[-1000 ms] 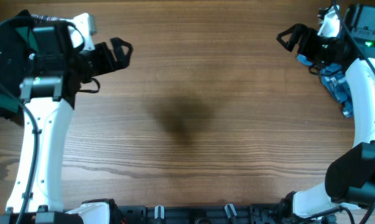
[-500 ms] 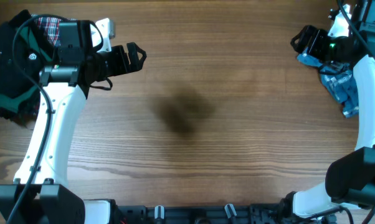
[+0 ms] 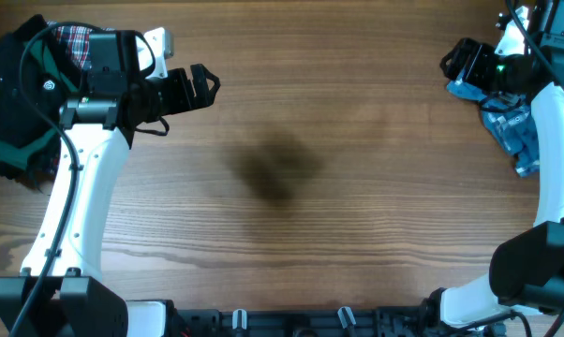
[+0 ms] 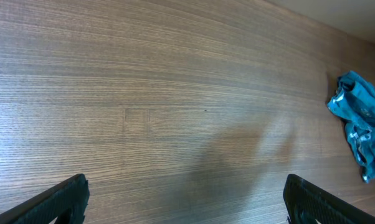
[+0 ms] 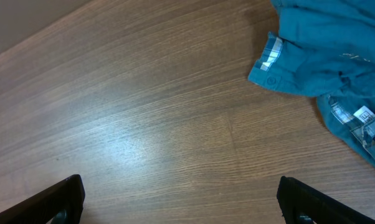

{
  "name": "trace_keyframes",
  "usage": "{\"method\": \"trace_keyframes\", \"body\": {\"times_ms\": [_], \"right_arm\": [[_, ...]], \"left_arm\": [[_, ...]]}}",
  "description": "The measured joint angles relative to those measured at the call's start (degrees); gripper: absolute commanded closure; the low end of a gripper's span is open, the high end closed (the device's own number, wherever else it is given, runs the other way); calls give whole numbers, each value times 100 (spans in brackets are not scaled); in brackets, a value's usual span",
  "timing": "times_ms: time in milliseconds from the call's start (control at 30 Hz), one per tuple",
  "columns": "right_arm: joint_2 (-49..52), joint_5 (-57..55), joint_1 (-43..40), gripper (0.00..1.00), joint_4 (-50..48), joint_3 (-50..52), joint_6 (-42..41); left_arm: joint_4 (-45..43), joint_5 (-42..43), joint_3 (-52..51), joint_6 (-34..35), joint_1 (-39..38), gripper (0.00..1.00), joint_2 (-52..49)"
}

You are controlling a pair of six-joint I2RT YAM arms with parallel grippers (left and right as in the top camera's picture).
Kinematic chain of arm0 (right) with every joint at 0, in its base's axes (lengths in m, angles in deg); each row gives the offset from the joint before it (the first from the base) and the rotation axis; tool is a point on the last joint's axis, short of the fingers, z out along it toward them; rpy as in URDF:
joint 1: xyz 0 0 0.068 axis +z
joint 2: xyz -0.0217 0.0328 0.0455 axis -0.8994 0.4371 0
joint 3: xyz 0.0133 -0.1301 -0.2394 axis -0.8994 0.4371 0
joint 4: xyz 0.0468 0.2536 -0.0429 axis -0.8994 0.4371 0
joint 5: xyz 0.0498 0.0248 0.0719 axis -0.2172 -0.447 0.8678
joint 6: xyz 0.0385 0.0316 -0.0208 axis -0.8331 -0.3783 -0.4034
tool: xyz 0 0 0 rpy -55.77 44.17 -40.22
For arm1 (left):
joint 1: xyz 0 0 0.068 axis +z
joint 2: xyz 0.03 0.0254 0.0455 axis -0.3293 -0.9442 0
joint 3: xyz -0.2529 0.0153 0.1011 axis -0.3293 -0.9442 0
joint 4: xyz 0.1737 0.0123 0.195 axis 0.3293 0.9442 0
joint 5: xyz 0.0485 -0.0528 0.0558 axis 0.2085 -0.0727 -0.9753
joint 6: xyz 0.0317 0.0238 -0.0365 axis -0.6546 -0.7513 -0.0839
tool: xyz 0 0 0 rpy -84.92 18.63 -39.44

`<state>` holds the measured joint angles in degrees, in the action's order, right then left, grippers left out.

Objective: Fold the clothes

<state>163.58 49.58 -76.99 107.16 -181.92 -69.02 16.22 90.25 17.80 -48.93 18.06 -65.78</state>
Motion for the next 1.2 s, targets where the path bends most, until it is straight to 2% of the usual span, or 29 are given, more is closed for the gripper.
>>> {"method": "trace_keyframes", "body": {"times_ms": [333, 767, 900, 1067, 1200], "right_arm": [[0, 0, 0, 0, 0, 0, 0], [0, -2, 0, 0, 0, 0, 0], [0, -2, 0, 0, -2, 0, 0], [0, -2, 0, 0, -4, -2, 2], [0, -2, 0, 0, -7, -2, 0]], "left_arm": [[0, -44, 0, 0, 0, 0, 0], [81, -815, -2, -2, 37, 0, 118], [160, -946, -9, -2, 37, 0, 560], [1587, -1233, -11, -22, 37, 0, 1692], [1307, -1331, -31, -22, 101, 0, 2549]]}}
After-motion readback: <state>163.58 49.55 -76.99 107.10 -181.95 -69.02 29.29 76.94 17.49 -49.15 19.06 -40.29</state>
